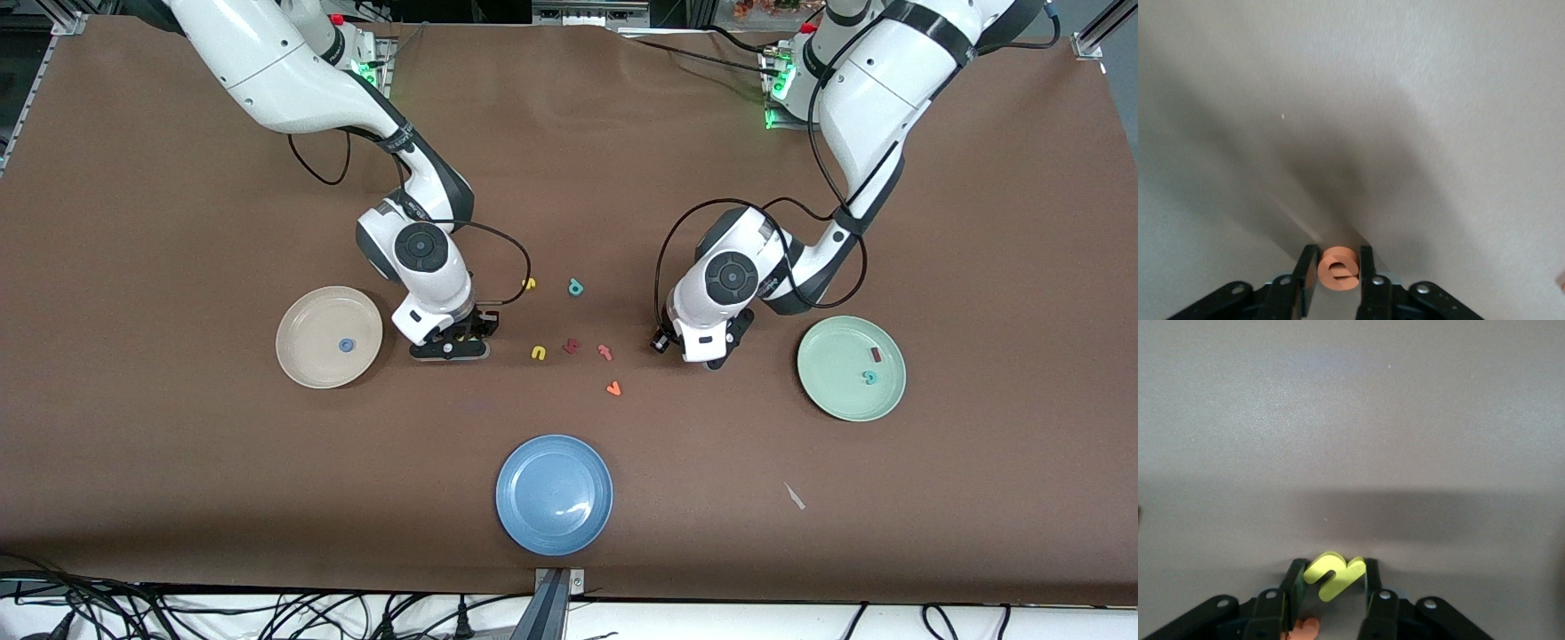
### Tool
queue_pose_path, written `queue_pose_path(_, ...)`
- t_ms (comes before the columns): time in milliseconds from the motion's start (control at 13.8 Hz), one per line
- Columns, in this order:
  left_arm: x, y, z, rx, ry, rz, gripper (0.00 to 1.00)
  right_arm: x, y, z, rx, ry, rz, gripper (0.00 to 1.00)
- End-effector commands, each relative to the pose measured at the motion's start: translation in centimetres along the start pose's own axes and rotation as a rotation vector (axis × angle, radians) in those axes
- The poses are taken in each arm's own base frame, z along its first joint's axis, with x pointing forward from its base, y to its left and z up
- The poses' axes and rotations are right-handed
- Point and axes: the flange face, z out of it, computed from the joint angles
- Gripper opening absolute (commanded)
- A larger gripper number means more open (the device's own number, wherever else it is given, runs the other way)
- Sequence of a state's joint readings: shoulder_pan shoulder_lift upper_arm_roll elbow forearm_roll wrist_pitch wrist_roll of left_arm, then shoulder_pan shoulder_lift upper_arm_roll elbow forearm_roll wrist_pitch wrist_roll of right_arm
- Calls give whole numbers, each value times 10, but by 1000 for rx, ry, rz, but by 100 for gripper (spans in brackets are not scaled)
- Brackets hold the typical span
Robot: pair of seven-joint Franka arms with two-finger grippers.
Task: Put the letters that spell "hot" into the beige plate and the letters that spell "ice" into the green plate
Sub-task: 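Drop the e on the green plate while the right gripper drops the n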
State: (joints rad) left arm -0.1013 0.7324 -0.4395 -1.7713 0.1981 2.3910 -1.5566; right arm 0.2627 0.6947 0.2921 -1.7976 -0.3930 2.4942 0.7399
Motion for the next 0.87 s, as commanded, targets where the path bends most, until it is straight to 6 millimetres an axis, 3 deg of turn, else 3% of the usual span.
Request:
queue_pose_path(0,37,8,-46,-51,55,45,20,7,29,-26,-46,5,-48,10)
queue_pose_path(217,85,-4,-97,-58,93,128,20,12,62,-53,-89,-15,-128,10)
queue_pose_path(362,145,-28,-118,-25,103,188,20,2,92,-65,-113,-27,-176,10)
queue_pose_path(579,229,-71,-126,14,87,332,20,-19,139,-77,-148,-55,-247,10)
queue_pose_path(651,247,-82,-124,22,82,386,20,-22,152,-78,-155,-62,-261,10)
queue_pose_path(796,270,-98,-111,46,68,461,21,-23,173,-70,-163,-78,-273,23)
